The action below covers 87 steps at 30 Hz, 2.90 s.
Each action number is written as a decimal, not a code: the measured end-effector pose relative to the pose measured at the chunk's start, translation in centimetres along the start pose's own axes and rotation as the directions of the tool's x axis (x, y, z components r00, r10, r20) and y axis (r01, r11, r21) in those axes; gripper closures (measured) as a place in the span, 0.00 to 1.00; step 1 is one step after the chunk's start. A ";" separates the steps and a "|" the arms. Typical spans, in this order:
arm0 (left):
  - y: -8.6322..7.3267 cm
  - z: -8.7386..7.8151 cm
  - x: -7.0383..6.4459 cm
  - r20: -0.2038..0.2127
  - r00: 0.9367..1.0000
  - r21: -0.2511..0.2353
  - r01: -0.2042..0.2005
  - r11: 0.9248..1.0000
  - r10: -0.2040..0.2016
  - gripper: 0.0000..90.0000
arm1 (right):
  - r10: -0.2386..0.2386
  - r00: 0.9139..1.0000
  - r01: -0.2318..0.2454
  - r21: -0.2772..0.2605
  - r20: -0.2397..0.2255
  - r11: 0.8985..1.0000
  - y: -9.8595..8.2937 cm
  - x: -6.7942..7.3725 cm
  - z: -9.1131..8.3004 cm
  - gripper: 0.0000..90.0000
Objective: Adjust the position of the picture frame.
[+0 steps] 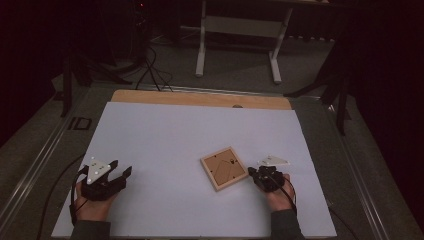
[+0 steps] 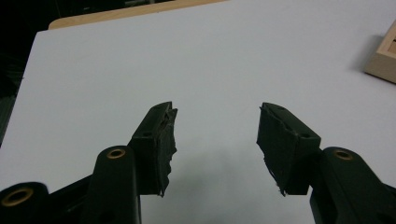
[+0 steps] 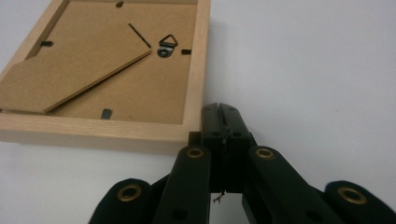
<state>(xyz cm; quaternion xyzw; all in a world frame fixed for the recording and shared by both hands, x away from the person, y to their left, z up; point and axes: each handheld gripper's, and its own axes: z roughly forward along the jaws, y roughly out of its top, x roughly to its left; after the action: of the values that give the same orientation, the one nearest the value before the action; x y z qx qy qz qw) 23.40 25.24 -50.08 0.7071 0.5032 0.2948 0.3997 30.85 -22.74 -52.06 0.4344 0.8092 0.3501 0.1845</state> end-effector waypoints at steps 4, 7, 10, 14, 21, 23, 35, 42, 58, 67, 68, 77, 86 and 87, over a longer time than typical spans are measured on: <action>0.1 0.0 -0.1 0.002 1.000 0.002 -0.009 1.000 0.009 0.51 | -0.004 1.000 0.004 0.006 0.004 1.000 0.0 0.1 0.1 1.00; 0.1 0.0 -0.2 0.002 1.000 0.001 -0.012 1.000 0.012 0.51 | -0.007 1.000 0.007 0.012 0.003 1.000 -0.1 0.1 0.2 1.00; 0.2 0.0 -0.2 0.004 1.000 0.001 -0.012 1.000 0.012 0.51 | -0.009 1.000 0.009 0.013 0.000 1.000 -0.1 0.3 0.2 1.00; 0.2 0.0 -0.3 0.008 1.000 0.001 -0.012 1.000 0.012 0.52 | -0.012 1.000 0.012 0.016 -0.009 1.000 -0.1 0.5 0.3 1.00; 0.2 0.0 -0.4 0.019 1.000 -0.003 -0.009 1.000 0.009 0.54 | -0.018 0.999 0.018 0.015 -0.031 1.000 -0.1 1.0 0.4 1.00; 0.2 0.0 -0.4 0.024 1.000 -0.002 -0.007 1.000 0.007 0.56 | -0.020 0.999 0.020 0.015 -0.037 1.000 -0.1 1.2 0.4 1.00; 0.2 0.1 -0.6 0.058 0.998 0.008 -0.009 1.000 0.008 0.63 | -0.045 0.996 0.046 0.013 -0.076 0.999 0.2 2.7 0.9 1.00; 0.4 0.1 -1.5 0.078 0.997 0.011 -0.031 0.999 0.030 0.67 | -0.071 0.993 0.073 0.014 -0.093 0.997 0.4 3.6 1.0 1.00; 1.0 1.5 -5.5 0.238 0.964 0.031 -0.125 0.992 0.115 0.76 | -0.094 0.990 0.095 0.011 -0.103 0.995 0.9 4.9 2.0 1.00; 0.9 3.2 -9.7 0.338 0.921 0.062 -0.224 0.973 0.191 0.76 | -0.098 0.989 0.100 0.014 -0.111 0.995 1.3 5.6 3.1 1.00; 0.9 3.4 -10.1 0.349 0.915 0.066 -0.238 0.969 0.201 0.76 | -0.100 0.989 0.102 0.014 -0.111 0.995 1.3 5.7 3.2 1.00; 0.4 5.3 -12.4 0.392 0.885 0.119 -0.318 0.941 0.250 0.75 | -0.087 0.989 0.089 0.013 -0.123 0.996 1.5 5.7 3.7 1.00; 0.2 7.4 -12.9 0.386 0.892 0.165 -0.319 0.933 0.236 0.75 | -0.091 0.987 0.094 0.010 -0.130 0.996 1.8 5.9 4.2 1.00; 0.3 7.5 -12.7 0.385 0.895 0.169 -0.309 0.936 0.227 0.75 | -0.092 0.987 0.094 0.009 -0.128 0.996 1.8 5.9 4.2 1.00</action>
<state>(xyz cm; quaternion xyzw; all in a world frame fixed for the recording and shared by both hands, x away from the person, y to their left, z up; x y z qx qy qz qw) 25.62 11.11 -53.82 0.8526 0.3489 0.1541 0.3573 31.19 -15.45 -53.64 0.3743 0.8414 0.3619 0.1450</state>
